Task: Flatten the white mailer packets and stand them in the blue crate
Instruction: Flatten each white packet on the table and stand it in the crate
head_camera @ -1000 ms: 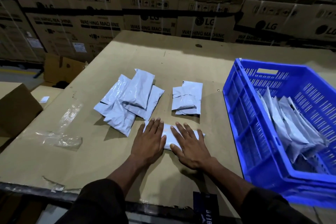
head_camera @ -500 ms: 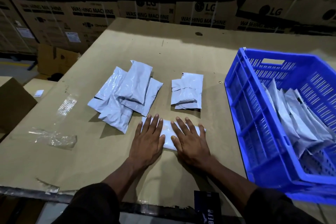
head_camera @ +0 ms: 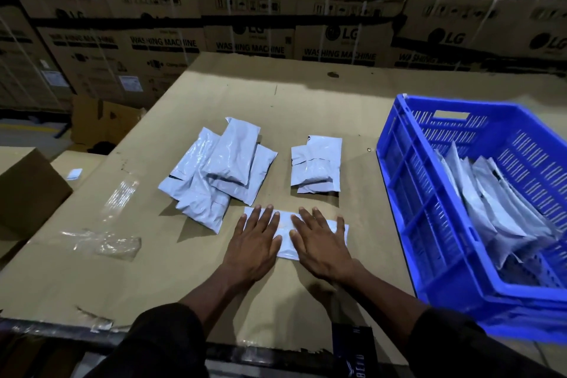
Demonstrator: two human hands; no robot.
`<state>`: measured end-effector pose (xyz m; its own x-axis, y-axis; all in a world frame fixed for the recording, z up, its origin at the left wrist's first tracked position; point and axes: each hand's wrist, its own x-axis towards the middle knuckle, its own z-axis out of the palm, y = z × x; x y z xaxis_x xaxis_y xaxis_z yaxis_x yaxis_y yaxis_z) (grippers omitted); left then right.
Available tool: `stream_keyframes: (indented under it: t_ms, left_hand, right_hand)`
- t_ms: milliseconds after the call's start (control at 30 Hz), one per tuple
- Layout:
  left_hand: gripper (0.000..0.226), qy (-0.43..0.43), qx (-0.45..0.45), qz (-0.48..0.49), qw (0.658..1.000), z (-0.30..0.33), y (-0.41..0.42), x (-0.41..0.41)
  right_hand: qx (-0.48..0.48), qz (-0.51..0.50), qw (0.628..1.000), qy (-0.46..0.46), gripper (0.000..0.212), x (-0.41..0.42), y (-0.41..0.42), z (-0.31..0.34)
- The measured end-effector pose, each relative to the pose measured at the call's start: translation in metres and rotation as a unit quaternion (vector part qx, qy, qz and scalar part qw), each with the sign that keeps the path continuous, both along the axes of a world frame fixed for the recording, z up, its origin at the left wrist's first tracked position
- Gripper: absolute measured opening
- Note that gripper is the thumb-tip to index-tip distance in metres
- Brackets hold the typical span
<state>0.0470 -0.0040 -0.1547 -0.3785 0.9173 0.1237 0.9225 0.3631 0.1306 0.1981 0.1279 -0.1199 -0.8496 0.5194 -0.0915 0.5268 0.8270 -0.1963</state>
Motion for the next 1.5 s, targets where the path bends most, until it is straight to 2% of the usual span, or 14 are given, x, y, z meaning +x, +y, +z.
stream_keyframes:
  t_ms: [100,200,433,533,733,833,967,1167,1367,1500]
  left_hand:
    - [0.057,-0.016,0.023,0.008,1.0,0.009,0.002,-0.004]
    - [0.055,-0.014,0.027,0.021,0.999,0.012,0.004,-0.008]
    - [0.058,-0.002,0.026,-0.004,1.0,0.0,-0.004,-0.015]
    - [0.061,-0.008,0.022,-0.007,1.0,-0.001,-0.004,-0.016]
    - [0.064,-0.02,0.011,-0.01,1.0,-0.003,-0.006,-0.018]
    - [0.069,-0.018,0.01,0.014,1.0,-0.002,-0.007,-0.013]
    - [0.071,-0.019,0.008,0.031,0.999,0.002,-0.006,-0.008]
    - [0.078,-0.018,0.03,-0.035,0.999,-0.002,-0.024,-0.007]
    - [0.053,-0.007,0.039,-0.024,0.999,0.003,-0.024,-0.001]
    - [0.043,0.005,0.074,-0.006,0.997,-0.001,-0.026,-0.001]
  right_hand:
    - [0.007,-0.009,1.0,0.01,0.076,-0.011,-0.01,0.003]
    - [0.026,-0.006,0.999,0.035,0.088,-0.008,-0.011,-0.009]
    - [0.034,0.025,0.998,0.038,0.067,-0.002,-0.005,-0.014]
    - [0.054,0.006,0.997,0.048,0.059,0.012,-0.003,-0.022]
    - [0.035,0.033,0.999,0.026,0.057,0.016,0.001,-0.019]
    - [0.006,0.051,0.999,0.01,0.066,0.025,0.0,-0.015]
    - [0.027,0.078,0.997,-0.003,0.073,0.037,-0.001,-0.013]
    - [0.024,0.078,0.997,-0.013,0.061,0.037,0.001,0.003]
    - [0.02,0.099,0.995,-0.012,0.054,0.04,-0.001,0.004]
    - [0.082,0.206,0.974,0.037,0.057,0.048,-0.006,0.009]
